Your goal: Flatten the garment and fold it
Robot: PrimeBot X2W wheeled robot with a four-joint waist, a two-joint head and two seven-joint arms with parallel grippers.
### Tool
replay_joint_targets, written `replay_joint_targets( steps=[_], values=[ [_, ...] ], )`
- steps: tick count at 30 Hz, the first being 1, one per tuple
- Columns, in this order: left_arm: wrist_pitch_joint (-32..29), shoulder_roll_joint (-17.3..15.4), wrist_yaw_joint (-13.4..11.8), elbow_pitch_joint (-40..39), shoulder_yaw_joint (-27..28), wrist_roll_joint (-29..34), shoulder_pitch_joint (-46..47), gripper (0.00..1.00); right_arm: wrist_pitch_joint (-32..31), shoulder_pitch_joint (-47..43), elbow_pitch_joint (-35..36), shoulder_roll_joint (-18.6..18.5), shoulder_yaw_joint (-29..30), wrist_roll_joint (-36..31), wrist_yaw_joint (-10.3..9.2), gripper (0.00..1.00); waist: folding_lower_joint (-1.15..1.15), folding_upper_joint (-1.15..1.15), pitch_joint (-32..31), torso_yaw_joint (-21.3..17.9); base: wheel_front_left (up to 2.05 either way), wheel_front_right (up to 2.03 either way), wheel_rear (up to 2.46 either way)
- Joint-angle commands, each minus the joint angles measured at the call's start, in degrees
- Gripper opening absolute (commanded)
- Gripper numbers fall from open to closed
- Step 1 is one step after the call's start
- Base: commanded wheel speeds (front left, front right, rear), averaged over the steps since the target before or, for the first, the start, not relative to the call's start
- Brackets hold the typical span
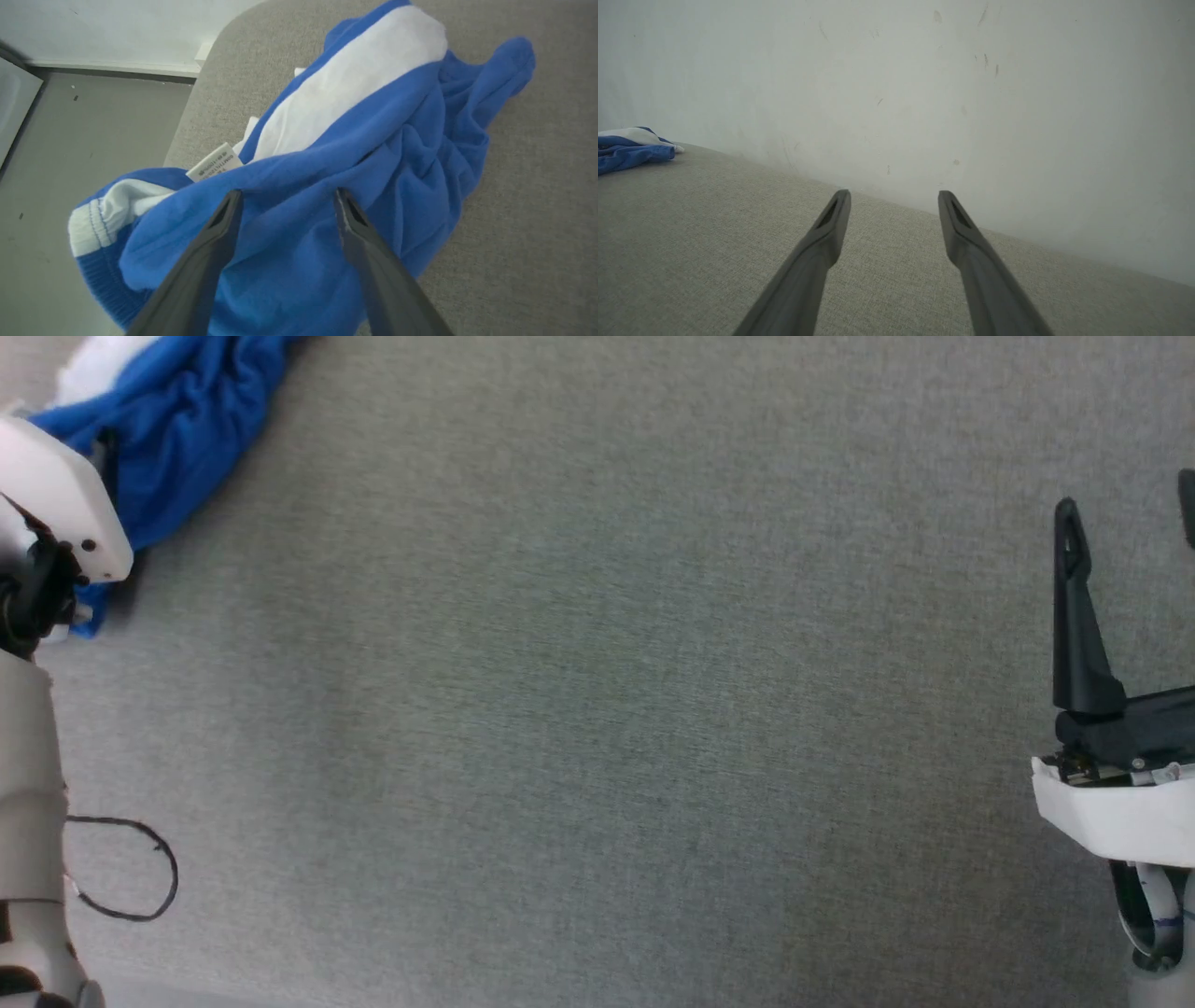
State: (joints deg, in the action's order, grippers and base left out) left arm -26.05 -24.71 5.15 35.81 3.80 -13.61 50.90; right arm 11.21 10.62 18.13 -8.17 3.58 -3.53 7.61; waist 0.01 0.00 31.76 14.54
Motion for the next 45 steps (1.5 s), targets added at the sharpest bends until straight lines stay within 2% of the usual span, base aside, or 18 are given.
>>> replay_joint_targets(
  steps=[1,7,11,12,13,18,22,27,32,35,45],
  values=[
    [-0.89,-0.74,0.48,0.75,-0.38,-0.51,1.55,1.0,0.5,1.03,0.74,-0.25,0.12,-0.37,-0.09,1.0,-0.01,0.0,2.91,-1.5,0.0,0.0,0.0],
    [-9.91,-2.79,0.95,2.25,-4.9,-5.64,2.15,1.0,1.22,2.14,2.22,-0.49,0.09,-0.76,-0.1,1.0,-0.01,0.0,5.88,-1.48,0.0,0.0,0.0],
    [-12.19,-4.19,1.21,2.13,-8.88,-9.18,2.11,1.0,1.7,2.73,2.54,-0.51,0.17,-0.97,-0.1,1.0,-0.01,0.0,6.58,-0.81,0.0,0.0,0.0],
    [-12.46,-4.72,1.28,2.13,-9.9,-9.89,2.34,0.35,1.82,2.87,2.62,-0.61,0.02,-1.05,-0.1,1.0,-0.01,0.0,6.59,-0.65,0.0,0.0,0.0],
    [-12.43,-5.64,1.34,2.05,-11.03,-10.11,2.73,0.0,1.94,3.0,2.63,-0.7,-0.06,-1.18,-0.1,1.0,-0.01,0.0,6.45,-0.48,0.0,0.0,0.0],
    [-9.91,-10.2,1.66,1.91,-14.62,-11.89,6.45,0.0,2.53,3.46,1.86,0.06,-0.13,-1.31,-0.11,1.0,-0.01,0.0,4.32,-0.1,0.0,0.0,0.0],
    [-5.42,-13.84,1.92,1.57,-17.43,-11.64,11.02,0.0,3.01,2.76,0.43,1.28,0.25,-1.12,-0.11,1.0,-0.01,0.0,0.69,0.13,0.0,0.0,0.0],
    [1.54,-15.03,2.24,0.86,-22.39,-11.7,18.43,0.0,3.61,0.83,-1.8,2.96,1.26,-0.81,-0.12,1.0,-0.01,0.0,-4.52,0.31,0.0,0.0,0.0],
    [5.43,-13.75,2.34,-2.83,-30.34,-10.39,23.38,0.0,3.79,-1.67,-3.76,4.49,2.03,-0.53,-0.12,1.0,-0.01,0.0,-9.68,-1.33,0.0,0.0,0.0],
    [6.18,-11.72,2.34,-6.16,-34.59,-10.48,25.07,0.0,3.79,-2.74,-4.83,5.0,2.18,-0.23,-0.12,1.0,-0.01,0.0,-12.35,-3.62,0.0,0.0,0.0],
    [9.06,-4.37,2.34,-13.49,-46.43,-12.98,26.72,0.0,3.79,-4.85,-7.48,5.27,2.58,3.86,-0.12,1.0,-0.01,0.0,-17.15,-15.29,0.0,0.0,0.0]
  ],
)
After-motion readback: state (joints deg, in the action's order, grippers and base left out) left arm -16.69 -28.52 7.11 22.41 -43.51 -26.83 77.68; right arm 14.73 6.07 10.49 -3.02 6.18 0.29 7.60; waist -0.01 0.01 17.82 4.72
